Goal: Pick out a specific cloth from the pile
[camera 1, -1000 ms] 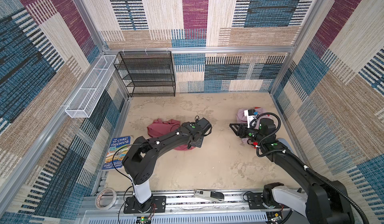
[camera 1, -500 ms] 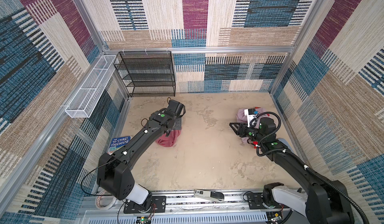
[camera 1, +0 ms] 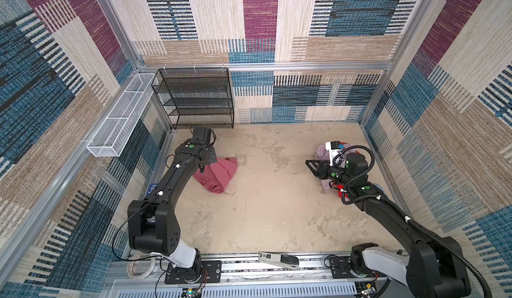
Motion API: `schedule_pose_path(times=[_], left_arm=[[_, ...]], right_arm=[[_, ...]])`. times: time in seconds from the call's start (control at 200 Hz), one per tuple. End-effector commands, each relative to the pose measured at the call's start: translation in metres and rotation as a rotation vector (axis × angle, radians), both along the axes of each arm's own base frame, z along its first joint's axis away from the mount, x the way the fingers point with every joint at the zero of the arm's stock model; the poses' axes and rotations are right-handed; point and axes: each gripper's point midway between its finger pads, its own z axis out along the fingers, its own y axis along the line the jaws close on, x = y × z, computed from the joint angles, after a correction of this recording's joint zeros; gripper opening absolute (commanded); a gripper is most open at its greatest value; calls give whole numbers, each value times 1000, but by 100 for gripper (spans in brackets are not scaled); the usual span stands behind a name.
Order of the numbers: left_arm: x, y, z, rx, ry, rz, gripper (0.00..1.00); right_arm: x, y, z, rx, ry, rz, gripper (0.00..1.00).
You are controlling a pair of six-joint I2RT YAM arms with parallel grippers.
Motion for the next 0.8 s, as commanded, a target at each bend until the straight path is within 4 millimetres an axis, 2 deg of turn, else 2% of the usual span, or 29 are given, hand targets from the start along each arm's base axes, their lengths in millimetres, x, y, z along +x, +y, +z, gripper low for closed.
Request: schedule_pose_path(times=[0.0, 0.27, 0.295, 0.345, 0.381, 0.406, 0.451, 0.536, 0.626, 0.716, 0.791], left_arm=[[12, 11, -11, -38, -20, 30, 0], [19, 25, -54, -97, 63, 92, 0], [19, 26, -55, -110, 73, 99, 8], [17, 24, -54, -123, 80, 99, 32], [15, 23, -50, -128, 71, 102, 45], [14, 24, -46, -127, 57, 107, 51], [10, 27, -35, -118, 27, 121, 55], [0, 29, -11, -108, -35, 132, 58], [-11, 18, 11, -103, -92, 98, 58], [-19, -10, 20, -72, -113, 3, 51], [-25, -36, 14, -59, -96, -65, 48]], right_arm=[[0, -1, 5, -3, -20, -4, 46], [-4, -1, 10, -4, -29, -3, 46], [-4, -2, 10, -3, -27, -6, 46], [-6, -2, 11, 1, -27, -8, 46], [-7, -2, 10, 2, -24, -4, 46], [-8, -1, 11, 2, -26, -2, 46], [-8, -2, 9, 0, -25, -6, 46], [-9, -3, 7, -2, -19, -12, 46], [-8, -2, 5, 4, -15, -8, 46], [-4, -1, 2, 7, -10, -5, 46], [-1, 1, -2, 18, 4, -3, 46]])
